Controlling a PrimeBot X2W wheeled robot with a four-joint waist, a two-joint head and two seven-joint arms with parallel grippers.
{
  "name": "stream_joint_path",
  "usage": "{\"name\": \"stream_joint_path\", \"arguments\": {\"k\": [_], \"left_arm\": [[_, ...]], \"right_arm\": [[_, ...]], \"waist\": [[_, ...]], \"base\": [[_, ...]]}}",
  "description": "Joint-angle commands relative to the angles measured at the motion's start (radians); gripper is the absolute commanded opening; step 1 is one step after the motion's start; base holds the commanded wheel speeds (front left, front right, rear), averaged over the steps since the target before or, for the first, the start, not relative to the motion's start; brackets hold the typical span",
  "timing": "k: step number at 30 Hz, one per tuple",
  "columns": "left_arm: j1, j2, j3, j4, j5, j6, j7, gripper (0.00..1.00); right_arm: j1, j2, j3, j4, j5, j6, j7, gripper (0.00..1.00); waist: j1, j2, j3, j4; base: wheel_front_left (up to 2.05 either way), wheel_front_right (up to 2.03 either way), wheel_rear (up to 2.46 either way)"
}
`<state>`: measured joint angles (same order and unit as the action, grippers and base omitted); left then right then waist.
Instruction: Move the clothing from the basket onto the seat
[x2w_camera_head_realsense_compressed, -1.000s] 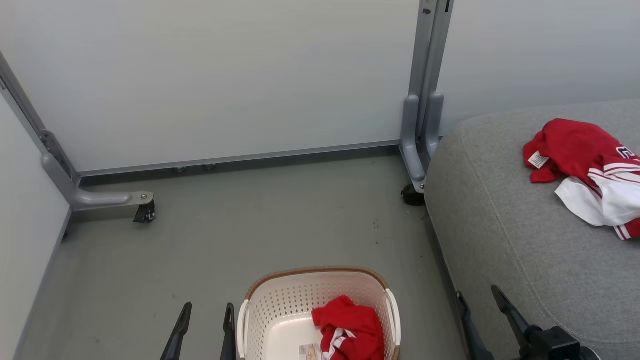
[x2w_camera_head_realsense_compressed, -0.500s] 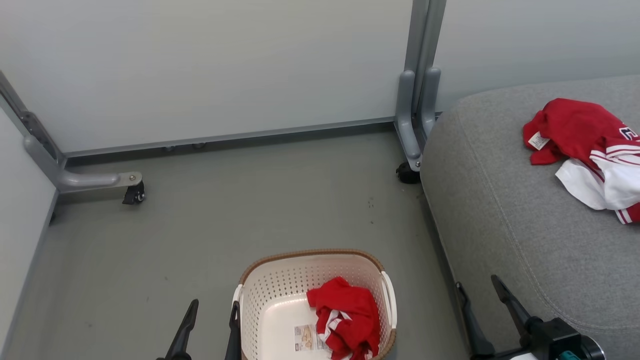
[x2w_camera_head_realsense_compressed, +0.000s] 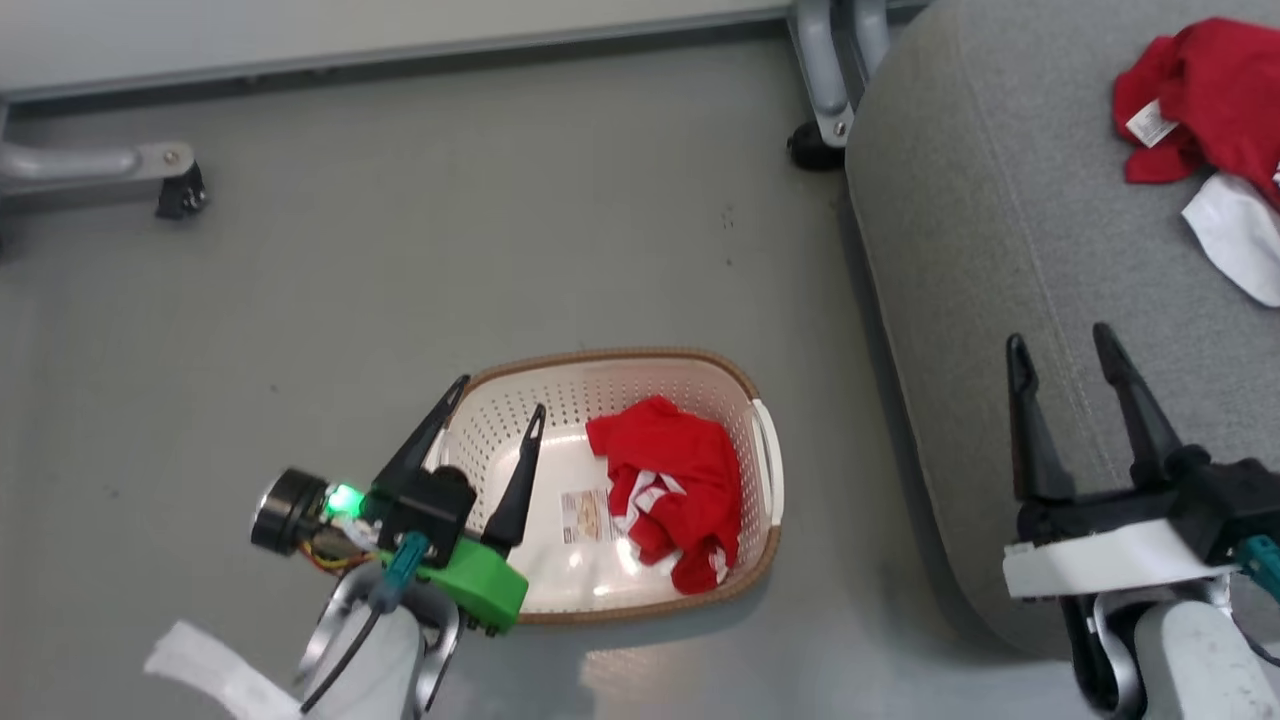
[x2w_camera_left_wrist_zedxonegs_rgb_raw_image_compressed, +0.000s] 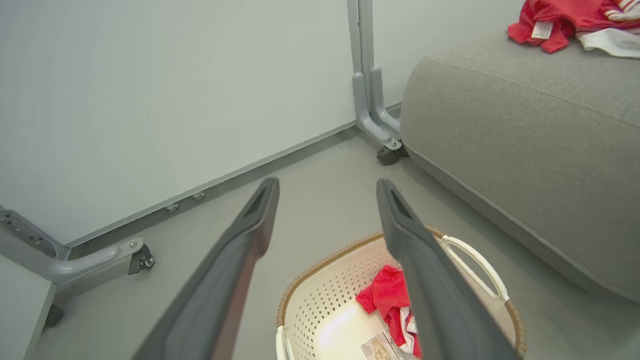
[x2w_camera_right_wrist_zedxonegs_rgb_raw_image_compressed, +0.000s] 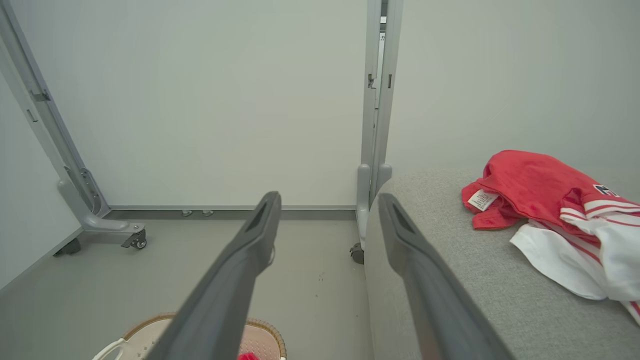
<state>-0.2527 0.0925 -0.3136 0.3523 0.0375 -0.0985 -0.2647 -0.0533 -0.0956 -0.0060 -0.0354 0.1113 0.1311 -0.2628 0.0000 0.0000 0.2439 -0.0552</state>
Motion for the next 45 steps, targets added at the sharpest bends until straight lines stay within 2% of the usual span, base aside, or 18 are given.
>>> {"name": "stream_joint_path", "arguments": {"k": [1, 7, 12, 18, 24, 29, 40, 41, 42, 43, 45], "left_arm": [[-0.075, 0.015, -0.017, 0.04, 0.019, -0.009, 0.001, 1.0], [-0.339, 0.053, -0.144, 0.288, 0.108, -0.026, 0.0, 1.0], [-0.54, 0.068, -0.255, 0.495, 0.171, -0.031, 0.003, 1.0], [-0.753, 0.052, -0.431, 0.682, 0.234, -0.032, 0.001, 1.0], [-0.888, 0.022, -0.557, 0.845, 0.236, -0.032, 0.024, 1.0], [-0.952, 0.016, -0.639, 0.905, 0.244, -0.032, 0.048, 1.0], [-1.027, 0.033, -0.693, 0.93, 0.232, -0.028, 0.068, 1.0], [-1.028, 0.032, -0.695, 0.931, 0.229, -0.028, 0.072, 0.49], [-1.032, 0.032, -0.695, 0.931, 0.226, -0.022, 0.071, 0.15], [-1.036, 0.032, -0.696, 0.932, 0.223, -0.017, 0.069, 0.0], [-1.04, 0.032, -0.693, 0.932, 0.216, -0.012, 0.066, 0.0]], "right_arm": [[-0.042, 0.006, -0.017, -0.011, 0.009, -0.001, -0.003, 1.0], [-0.137, 0.029, -0.081, -0.046, 0.03, -0.001, -0.003, 1.0], [-0.198, 0.041, -0.079, -0.077, 0.047, -0.001, -0.003, 1.0], [-0.254, 0.045, -0.076, -0.131, 0.081, -0.001, -0.003, 1.0], [-0.288, 0.046, -0.063, -0.192, 0.102, -0.001, -0.003, 1.0], [-0.304, 0.045, -0.035, -0.222, 0.102, -0.001, -0.003, 1.0], [-0.291, 0.045, -0.005, -0.267, 0.121, -0.001, -0.003, 1.0], [-0.289, 0.045, -0.001, -0.27, 0.119, -0.001, -0.003, 1.0], [-0.289, 0.045, 0.003, -0.272, 0.115, -0.001, -0.003, 1.0], [-0.289, 0.045, 0.007, -0.275, 0.111, -0.001, -0.003, 1.0], [-0.29, 0.045, 0.013, -0.277, 0.102, -0.001, -0.003, 1.0]], "waist": [[0.0, 0.0, 0.282, -0.044], [0.0, 0.0, 0.462, -0.082], [0.0, 0.0, 0.584, -0.122], [0.0, 0.0, 0.694, -0.165], [0.0, 0.0, 0.766, -0.196], [0.0, 0.0, 0.804, -0.217], [0.0, 0.0, 0.84, -0.232], [0.0, 0.0, 0.841, -0.232], [0.0, 0.0, 0.841, -0.233], [0.0, 0.0, 0.842, -0.233], [0.0, 0.0, 0.842, -0.233]], "base": [[0.0, 0.0, 0.0], [0.0, 0.0, 0.0], [0.0, 0.0, 0.0], [0.0, 0.0, 0.0], [0.0, 0.0, 0.0], [0.0, 0.0, 0.0], [0.0, 0.0, 0.0], [0.0, 0.0, 0.0], [0.0, 0.0, 0.0], [0.0, 0.0, 0.0], [0.0, 0.0, 0.0]]}}
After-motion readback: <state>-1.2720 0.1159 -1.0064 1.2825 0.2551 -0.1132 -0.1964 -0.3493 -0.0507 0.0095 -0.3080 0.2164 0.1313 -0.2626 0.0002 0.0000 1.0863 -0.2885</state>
